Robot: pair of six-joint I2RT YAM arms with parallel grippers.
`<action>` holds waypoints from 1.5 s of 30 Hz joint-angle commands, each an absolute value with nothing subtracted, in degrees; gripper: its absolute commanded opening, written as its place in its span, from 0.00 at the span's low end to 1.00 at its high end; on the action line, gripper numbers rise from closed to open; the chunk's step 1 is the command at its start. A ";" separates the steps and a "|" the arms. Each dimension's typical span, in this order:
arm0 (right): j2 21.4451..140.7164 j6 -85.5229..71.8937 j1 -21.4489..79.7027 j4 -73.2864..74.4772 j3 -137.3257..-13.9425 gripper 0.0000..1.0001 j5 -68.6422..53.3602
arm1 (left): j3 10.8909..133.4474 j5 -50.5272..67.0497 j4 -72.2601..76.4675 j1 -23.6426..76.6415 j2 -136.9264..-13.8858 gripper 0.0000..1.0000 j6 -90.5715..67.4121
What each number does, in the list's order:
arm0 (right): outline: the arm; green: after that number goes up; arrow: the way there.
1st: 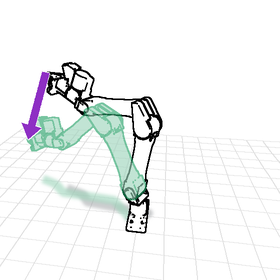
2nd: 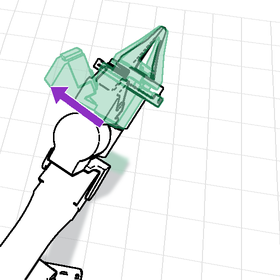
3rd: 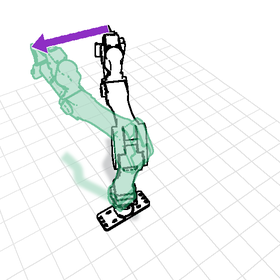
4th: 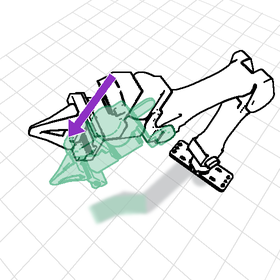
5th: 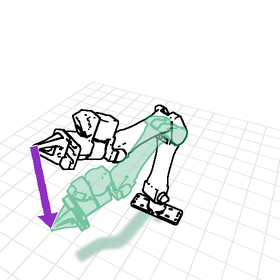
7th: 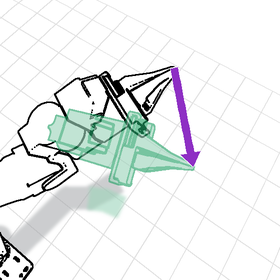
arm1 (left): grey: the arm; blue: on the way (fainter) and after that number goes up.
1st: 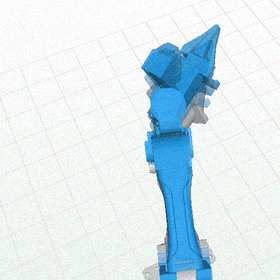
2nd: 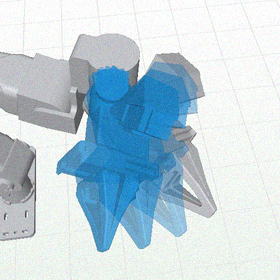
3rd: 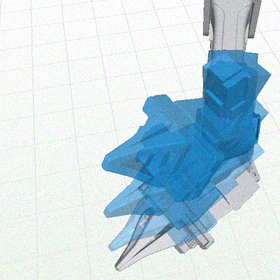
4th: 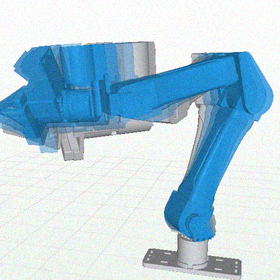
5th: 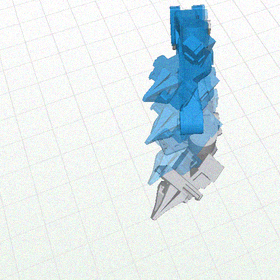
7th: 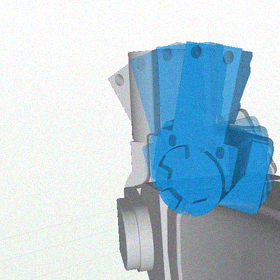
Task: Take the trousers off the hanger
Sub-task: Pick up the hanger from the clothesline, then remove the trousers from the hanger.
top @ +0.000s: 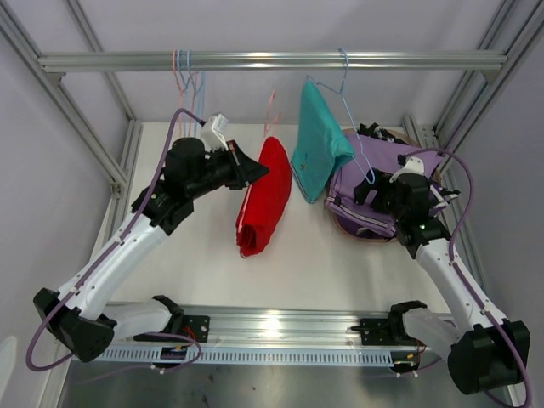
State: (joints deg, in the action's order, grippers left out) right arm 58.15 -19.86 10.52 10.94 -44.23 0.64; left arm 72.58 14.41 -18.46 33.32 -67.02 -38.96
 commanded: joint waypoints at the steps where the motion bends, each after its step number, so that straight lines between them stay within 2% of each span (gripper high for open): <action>1: 53.89 -19.16 14.67 13.62 -47.55 0.99 7.63 | 69.44 13.63 -9.41 31.99 -62.67 0.00 -37.44; 7: 47.21 -16.09 25.02 18.80 -52.02 0.99 19.05 | 64.43 9.58 -8.27 31.73 -60.82 0.00 -37.62; 13: 42.01 -11.43 36.02 21.71 -56.51 0.99 23.19 | 60.21 4.66 -5.98 31.73 -58.62 0.00 -38.85; 17: 44.73 -7.83 48.65 22.76 -58.88 0.99 35.38 | 59.24 3.43 -5.63 31.90 -58.62 0.00 -37.71; 22: 50.53 -6.86 58.69 21.63 -61.43 0.99 42.97 | 58.80 0.36 -6.50 31.90 -57.22 0.00 -36.22; 27: 54.75 -2.47 71.43 15.65 -62.75 0.99 49.92 | 59.41 -8.86 -8.43 31.82 -54.50 0.00 -35.16; 34: 64.06 -2.29 75.23 13.36 -66.26 0.99 46.15 | 60.03 -19.50 -12.04 31.90 -52.12 0.01 -36.21; 45: 78.82 -2.28 75.58 8.26 -71.54 0.99 37.28 | 60.82 -22.15 -17.14 31.90 -54.75 0.00 -37.71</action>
